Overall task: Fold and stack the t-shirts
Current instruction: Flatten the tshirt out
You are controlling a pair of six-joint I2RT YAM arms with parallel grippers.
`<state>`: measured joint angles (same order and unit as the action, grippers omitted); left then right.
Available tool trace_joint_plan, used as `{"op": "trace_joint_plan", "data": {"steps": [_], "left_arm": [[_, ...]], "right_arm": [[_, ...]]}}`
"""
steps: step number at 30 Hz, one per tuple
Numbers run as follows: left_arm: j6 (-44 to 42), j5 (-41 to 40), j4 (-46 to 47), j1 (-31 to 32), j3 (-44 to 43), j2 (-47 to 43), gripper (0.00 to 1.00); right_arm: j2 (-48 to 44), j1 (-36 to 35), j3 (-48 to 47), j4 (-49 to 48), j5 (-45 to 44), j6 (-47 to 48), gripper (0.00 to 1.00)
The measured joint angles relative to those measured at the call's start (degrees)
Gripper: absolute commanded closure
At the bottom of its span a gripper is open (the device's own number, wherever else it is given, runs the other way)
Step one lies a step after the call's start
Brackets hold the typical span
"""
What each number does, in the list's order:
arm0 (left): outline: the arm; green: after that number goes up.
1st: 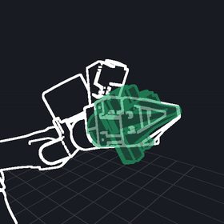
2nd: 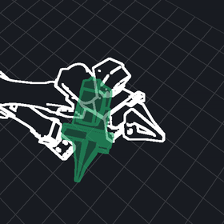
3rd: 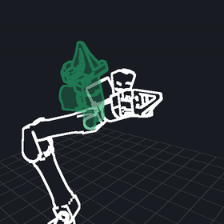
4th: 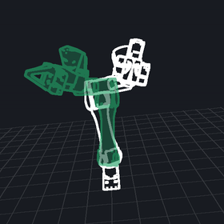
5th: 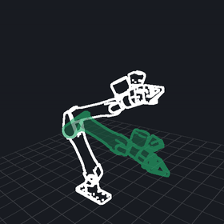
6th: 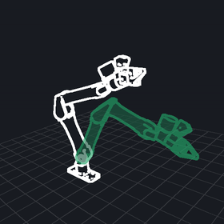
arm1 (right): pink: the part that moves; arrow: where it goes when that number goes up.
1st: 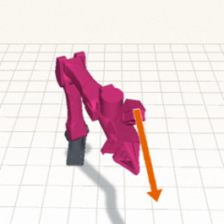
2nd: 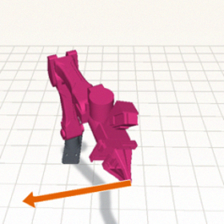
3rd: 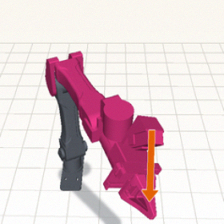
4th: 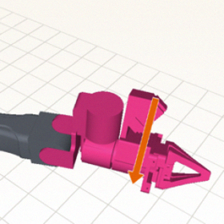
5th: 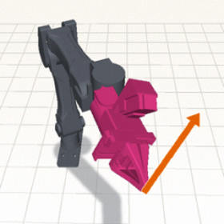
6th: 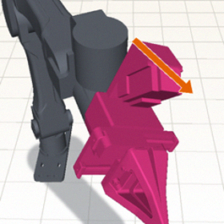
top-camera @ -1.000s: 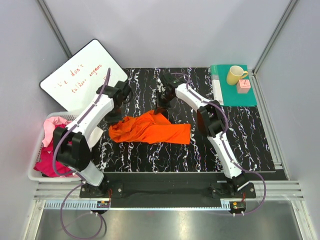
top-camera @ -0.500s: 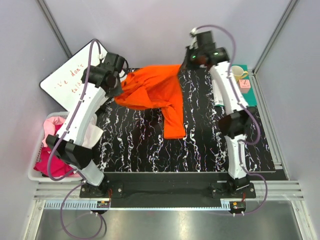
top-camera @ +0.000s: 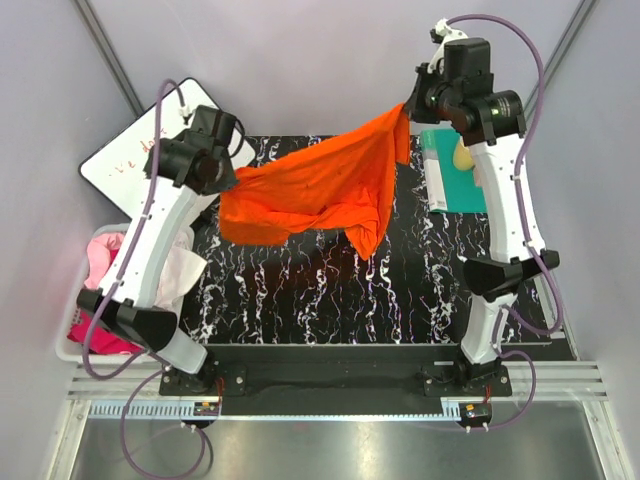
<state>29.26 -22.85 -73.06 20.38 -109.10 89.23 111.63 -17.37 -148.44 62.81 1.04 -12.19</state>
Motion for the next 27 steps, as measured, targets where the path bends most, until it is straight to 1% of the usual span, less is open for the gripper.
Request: {"op": "trace_joint_plan", "data": {"steps": [4,6,9,12,15,18,21,23,27], "left_arm": [[-0.09,1.57,0.35,-0.17,-1.36,-4.17,1.0],[-0.09,3.63,0.68,0.66,-2.99,-5.84,1.0],[-0.35,6.75,1.53,3.67,-4.81,-7.37,1.0],[-0.76,11.43,2.64,6.99,-5.07,-8.59,1.0],[-1.2,15.02,3.13,7.89,-5.11,-9.6,1.0],[-1.4,15.76,3.48,7.93,-5.09,-11.82,1.0],[-1.31,13.53,3.89,8.04,-3.89,-16.09,1.0],[-1.03,10.71,4.22,8.04,-1.33,-19.67,1.0],[0.42,5.92,4.9,7.76,7.69,-24.48,1.0]], "right_arm": [[-3.39,0.07,-0.02,1.01,-1.95,0.72,1.0],[-5.97,0.07,0.66,1.64,-2.97,1.25,1.0],[-11.87,0.07,3.1,2.49,-4.87,2.12,1.0],[-18.27,0.07,3.43,3.26,-7.1,2.97,1.0],[-22.86,0.07,1.73,3.45,-8.96,3.63,1.0],[-25.35,0.07,-0.81,2.84,-10.32,4.07,1.0],[-25.09,0.07,-2.29,2.19,-10.4,3.98,1.0],[-22.93,0.07,-2.93,1.46,-9.66,3.72,1.0],[-12.55,0.04,-3.17,-0.11,-4.98,2.82,1.0]]}}
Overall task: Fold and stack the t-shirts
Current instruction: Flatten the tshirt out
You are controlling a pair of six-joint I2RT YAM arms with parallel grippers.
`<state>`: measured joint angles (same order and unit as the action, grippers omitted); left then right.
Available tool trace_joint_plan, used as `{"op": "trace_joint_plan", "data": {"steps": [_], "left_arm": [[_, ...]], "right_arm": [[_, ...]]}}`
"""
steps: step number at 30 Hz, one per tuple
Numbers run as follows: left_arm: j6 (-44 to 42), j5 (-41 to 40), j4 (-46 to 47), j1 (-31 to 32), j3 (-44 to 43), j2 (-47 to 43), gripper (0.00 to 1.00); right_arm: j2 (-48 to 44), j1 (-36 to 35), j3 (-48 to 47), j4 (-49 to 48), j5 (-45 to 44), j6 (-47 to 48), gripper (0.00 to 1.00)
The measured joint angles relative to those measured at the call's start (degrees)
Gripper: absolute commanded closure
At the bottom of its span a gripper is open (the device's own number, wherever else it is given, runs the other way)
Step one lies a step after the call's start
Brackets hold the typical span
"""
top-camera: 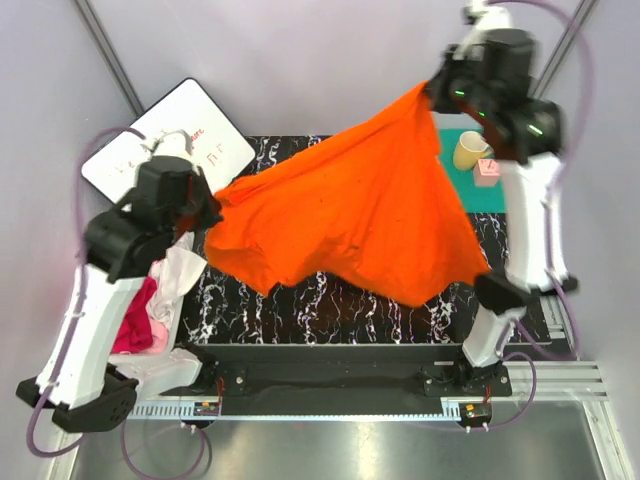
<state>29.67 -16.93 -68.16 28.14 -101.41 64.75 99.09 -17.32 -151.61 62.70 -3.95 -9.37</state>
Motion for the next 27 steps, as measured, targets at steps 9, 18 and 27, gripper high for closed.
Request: {"op": "trace_joint_plan", "data": {"steps": [9,18,27], "left_arm": [[3.65,-4.02,5.07,-4.52,28.24,8.37,1.0],[4.72,-6.05,9.16,-13.29,27.98,12.17,1.0],[7.54,-4.96,6.71,-16.65,28.72,21.11,1.0]], "right_arm": [[38.64,-0.04,-1.01,-2.89,10.78,-1.22,1.0],[49.51,-0.63,-4.48,-12.66,11.98,-4.59,0.76],[42.66,-0.76,1.25,-22.99,15.15,-4.92,0.81]]}}
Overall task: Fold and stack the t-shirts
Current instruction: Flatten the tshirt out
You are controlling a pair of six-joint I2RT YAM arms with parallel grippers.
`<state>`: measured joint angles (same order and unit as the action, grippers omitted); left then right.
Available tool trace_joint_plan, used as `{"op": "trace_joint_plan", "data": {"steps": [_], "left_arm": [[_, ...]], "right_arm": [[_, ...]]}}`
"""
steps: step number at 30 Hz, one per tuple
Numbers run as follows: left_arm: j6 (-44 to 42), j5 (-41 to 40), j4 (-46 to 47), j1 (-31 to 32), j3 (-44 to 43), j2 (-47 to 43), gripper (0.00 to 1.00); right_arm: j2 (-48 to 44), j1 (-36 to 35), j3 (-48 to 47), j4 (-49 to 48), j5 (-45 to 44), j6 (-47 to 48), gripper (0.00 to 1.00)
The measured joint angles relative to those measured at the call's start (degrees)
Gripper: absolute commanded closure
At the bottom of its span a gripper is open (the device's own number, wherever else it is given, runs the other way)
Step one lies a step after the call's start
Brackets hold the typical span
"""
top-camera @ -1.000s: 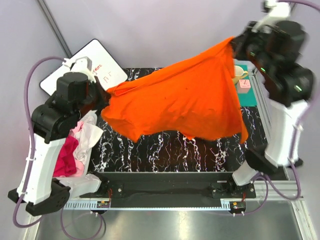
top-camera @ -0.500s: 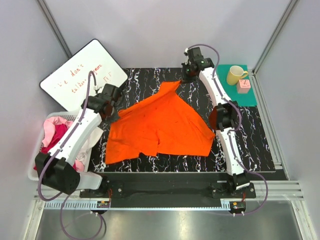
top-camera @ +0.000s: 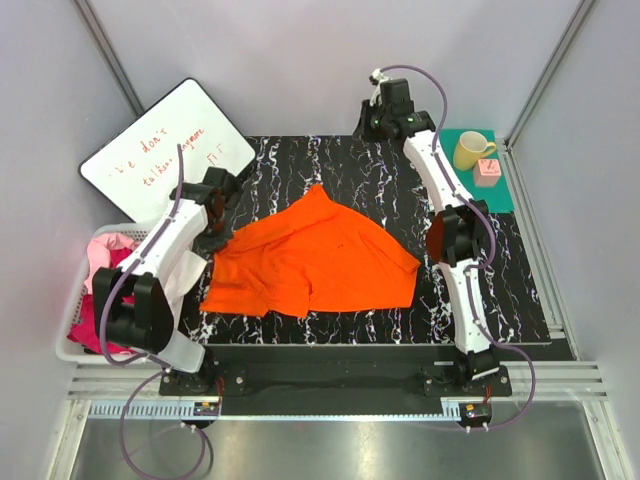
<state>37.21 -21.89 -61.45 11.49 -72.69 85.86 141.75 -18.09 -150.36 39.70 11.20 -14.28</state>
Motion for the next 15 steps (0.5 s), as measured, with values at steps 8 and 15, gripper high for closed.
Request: {"op": "trace_joint_plan", "data": {"steps": [8,15], "left_arm": [[-0.44,6.73,-8.37,0.0,3.5,1.62,0.14],[-2.43,5.55,-14.93,-0.04,0.94,-3.65,0.01]], "right_arm": [[-4.13,-0.57,19.15,5.77,3.41,0.31,0.43],[-21.33,-0.61,44.68,9.88,-1.22,4.22,0.34]]}}
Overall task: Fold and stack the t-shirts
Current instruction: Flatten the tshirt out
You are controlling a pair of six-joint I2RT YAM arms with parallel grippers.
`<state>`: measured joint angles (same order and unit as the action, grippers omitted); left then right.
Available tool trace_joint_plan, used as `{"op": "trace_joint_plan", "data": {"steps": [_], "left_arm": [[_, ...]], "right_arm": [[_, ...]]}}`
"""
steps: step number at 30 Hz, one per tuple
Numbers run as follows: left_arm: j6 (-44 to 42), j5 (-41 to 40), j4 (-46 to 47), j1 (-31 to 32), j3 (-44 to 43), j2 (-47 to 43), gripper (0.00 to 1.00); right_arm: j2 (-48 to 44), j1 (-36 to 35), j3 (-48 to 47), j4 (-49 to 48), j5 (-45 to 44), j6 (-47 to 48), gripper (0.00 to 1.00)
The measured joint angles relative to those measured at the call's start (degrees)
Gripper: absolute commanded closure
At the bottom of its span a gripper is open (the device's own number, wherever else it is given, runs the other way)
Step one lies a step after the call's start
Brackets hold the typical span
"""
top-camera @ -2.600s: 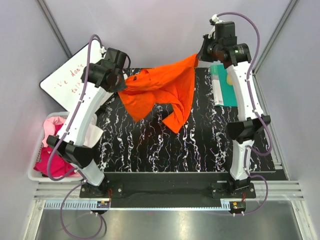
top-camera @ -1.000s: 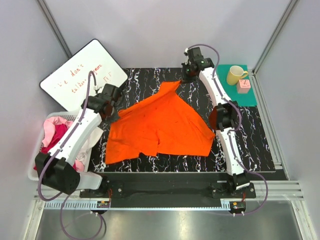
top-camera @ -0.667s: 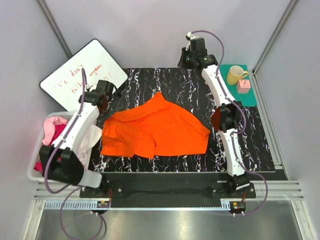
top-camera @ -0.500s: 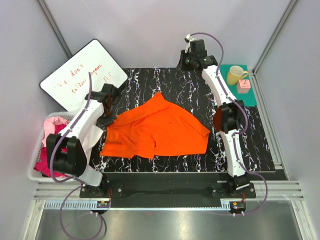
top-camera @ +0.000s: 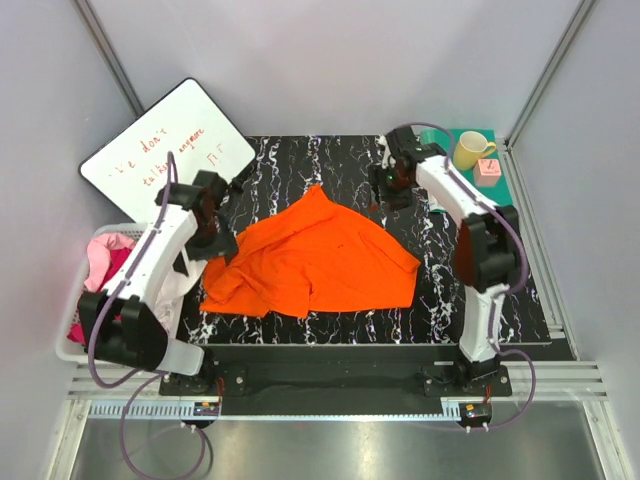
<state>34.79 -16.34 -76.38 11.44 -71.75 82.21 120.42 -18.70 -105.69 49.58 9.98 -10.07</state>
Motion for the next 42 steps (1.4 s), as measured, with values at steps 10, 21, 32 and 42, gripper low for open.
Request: {"op": "trace_joint_plan", "data": {"steps": [10,21,32,42], "left_arm": [[-6.21,4.59,6.8,1.42,-14.86,-0.9,0.01],[-16.33,15.87,14.82,2.6,-34.01,25.38,0.01],[-20.2,19.26,17.84,5.22,-47.45,45.72,0.01],[-20.2,21.99,19.21,6.21,-54.14,53.37,0.01]], "right_arm": [[-26.91,5.97,26.75,-1.86,-4.57,1.88,0.34],[-25.14,10.78,36.46,-4.52,1.53,0.48,0.34],[-18.23,11.26,35.56,-5.01,3.13,-1.4,0.35],[-12.94,11.26,33.94,-4.85,2.99,-2.01,0.54]]}}
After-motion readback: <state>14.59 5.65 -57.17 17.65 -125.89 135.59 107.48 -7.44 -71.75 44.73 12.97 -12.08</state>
